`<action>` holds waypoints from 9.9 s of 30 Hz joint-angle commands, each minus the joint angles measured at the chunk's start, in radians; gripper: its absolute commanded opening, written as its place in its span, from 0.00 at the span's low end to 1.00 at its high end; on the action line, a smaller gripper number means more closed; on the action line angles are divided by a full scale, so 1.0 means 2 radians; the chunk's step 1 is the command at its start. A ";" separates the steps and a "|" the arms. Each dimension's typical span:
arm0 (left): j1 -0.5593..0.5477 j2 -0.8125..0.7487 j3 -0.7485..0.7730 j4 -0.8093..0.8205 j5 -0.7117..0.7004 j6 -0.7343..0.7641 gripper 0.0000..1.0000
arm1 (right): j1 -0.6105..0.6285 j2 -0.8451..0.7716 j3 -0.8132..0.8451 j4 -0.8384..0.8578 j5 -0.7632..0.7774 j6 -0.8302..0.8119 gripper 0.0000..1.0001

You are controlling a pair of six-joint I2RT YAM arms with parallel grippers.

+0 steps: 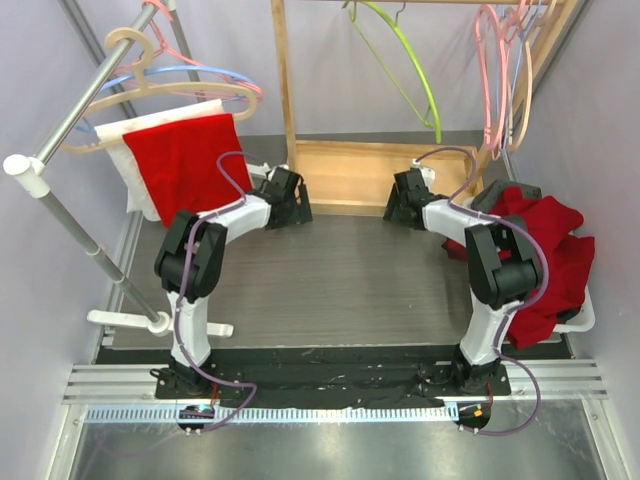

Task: Place the skirt on the hanger
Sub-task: Adjust the clothesline at the center of the board, then pick up the skirt from the bin, then place the skirt at the center of the board, then adjust the skirt at the center of the board.

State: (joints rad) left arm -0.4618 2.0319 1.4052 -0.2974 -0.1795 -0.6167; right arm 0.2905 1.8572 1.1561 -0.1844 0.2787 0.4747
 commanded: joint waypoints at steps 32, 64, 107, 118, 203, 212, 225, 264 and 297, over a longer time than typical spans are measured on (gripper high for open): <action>-0.008 -0.398 -0.249 -0.023 0.087 -0.031 1.00 | -0.007 -0.514 -0.131 -0.348 0.274 0.160 0.86; -0.008 -0.408 -0.236 -0.051 0.093 -0.025 1.00 | -0.281 -0.484 -0.189 -0.239 0.111 0.091 0.01; -0.008 -0.406 -0.136 -0.144 -0.028 -0.002 1.00 | -0.078 -0.288 0.375 -0.305 -0.240 0.019 0.01; -0.007 -0.382 -0.101 -0.160 -0.047 0.005 1.00 | 0.026 -0.202 0.483 -0.287 -0.276 0.000 0.01; -0.182 -0.382 -0.189 -0.093 0.022 0.011 0.98 | 0.237 -0.240 -0.145 -0.089 0.022 0.079 0.44; -0.267 -0.292 -0.171 -0.101 -0.075 0.008 0.98 | 0.202 -0.396 -0.257 -0.144 0.107 0.101 0.65; -0.359 -0.218 -0.127 -0.173 -0.247 -0.045 1.00 | 0.128 -0.341 -0.245 -0.066 0.161 0.038 0.74; -0.374 -0.231 -0.196 -0.068 -0.165 -0.091 0.61 | 0.061 -0.323 -0.287 0.067 -0.049 0.039 0.07; -0.163 -0.430 0.148 -0.221 -0.215 0.141 0.00 | 0.060 -0.407 0.180 -0.220 -0.042 -0.022 0.01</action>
State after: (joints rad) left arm -0.8097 1.1572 1.5753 -0.7403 -0.5274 -0.4473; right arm 0.4152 1.0309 1.3670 -0.6270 0.1814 0.4717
